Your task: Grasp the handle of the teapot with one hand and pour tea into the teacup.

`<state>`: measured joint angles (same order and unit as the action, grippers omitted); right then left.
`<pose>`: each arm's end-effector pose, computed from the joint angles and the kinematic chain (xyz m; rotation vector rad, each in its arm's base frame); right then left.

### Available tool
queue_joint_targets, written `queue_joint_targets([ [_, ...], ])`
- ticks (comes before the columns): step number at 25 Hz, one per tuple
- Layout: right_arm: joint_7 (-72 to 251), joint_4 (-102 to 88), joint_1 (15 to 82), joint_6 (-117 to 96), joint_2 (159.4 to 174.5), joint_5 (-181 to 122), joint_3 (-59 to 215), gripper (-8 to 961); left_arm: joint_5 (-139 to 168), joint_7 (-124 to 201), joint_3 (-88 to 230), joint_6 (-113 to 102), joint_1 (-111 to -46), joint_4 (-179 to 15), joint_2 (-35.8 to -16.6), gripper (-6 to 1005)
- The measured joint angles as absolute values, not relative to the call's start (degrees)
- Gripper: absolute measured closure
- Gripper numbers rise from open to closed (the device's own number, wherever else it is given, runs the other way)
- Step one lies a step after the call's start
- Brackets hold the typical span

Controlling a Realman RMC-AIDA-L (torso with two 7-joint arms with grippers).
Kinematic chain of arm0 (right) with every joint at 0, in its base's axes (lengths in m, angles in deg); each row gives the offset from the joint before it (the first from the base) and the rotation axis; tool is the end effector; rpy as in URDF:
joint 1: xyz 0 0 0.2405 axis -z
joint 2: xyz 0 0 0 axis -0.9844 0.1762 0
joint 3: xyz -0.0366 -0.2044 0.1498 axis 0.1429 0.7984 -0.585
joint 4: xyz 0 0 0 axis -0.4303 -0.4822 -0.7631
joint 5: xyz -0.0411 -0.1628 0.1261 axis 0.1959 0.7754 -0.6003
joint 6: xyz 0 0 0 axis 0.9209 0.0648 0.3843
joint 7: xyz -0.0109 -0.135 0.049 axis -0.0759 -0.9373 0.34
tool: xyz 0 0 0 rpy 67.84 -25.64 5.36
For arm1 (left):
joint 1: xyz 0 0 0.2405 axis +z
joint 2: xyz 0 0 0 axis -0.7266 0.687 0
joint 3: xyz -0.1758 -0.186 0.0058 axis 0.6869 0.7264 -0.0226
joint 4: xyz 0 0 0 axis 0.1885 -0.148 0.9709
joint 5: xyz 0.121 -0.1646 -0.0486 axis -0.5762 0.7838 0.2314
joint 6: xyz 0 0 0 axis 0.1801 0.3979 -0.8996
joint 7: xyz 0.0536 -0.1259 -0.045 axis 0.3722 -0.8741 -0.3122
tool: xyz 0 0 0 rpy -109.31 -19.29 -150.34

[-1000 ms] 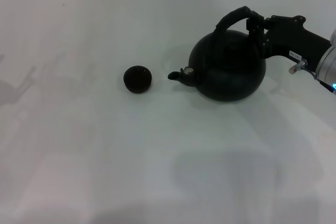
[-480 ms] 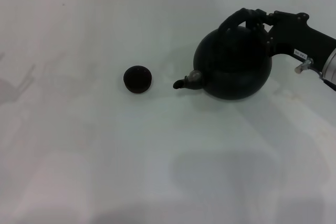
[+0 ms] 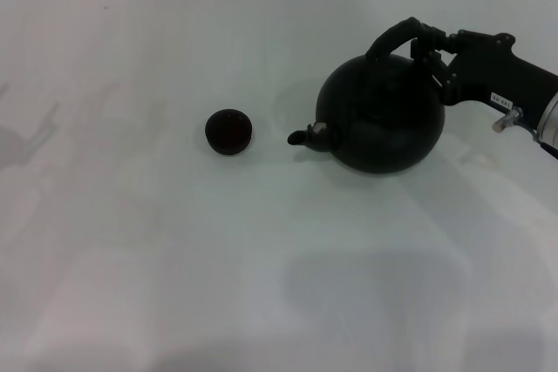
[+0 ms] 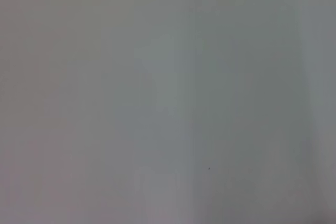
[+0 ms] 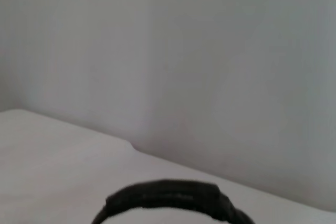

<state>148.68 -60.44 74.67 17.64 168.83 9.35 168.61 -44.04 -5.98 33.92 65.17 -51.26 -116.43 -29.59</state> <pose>0.2808 0.3145 -0.0239 -2.1976 0.5899 0.5528 -0.3711 0.2497 0.0795 -1.8644 -0.4201 -0.6980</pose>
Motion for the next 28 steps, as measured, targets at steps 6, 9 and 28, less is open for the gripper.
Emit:
queue_joint_targets([
  [6,148.61,-59.15,74.61,17.80,168.76,10.68,167.52,708,-44.04,-5.93,33.92,65.05,-51.34,-116.52,-29.59,124],
  [9,148.60,-58.87,74.60,18.13,168.78,12.27,166.47,704,-44.04,-5.72,33.92,64.96,-51.41,-116.52,-29.59,124],
  [28,143.99,-54.45,78.76,32.76,169.28,12.76,151.03,288,-43.55,-5.63,33.92,65.52,-51.79,-116.86,-29.77,125],
])
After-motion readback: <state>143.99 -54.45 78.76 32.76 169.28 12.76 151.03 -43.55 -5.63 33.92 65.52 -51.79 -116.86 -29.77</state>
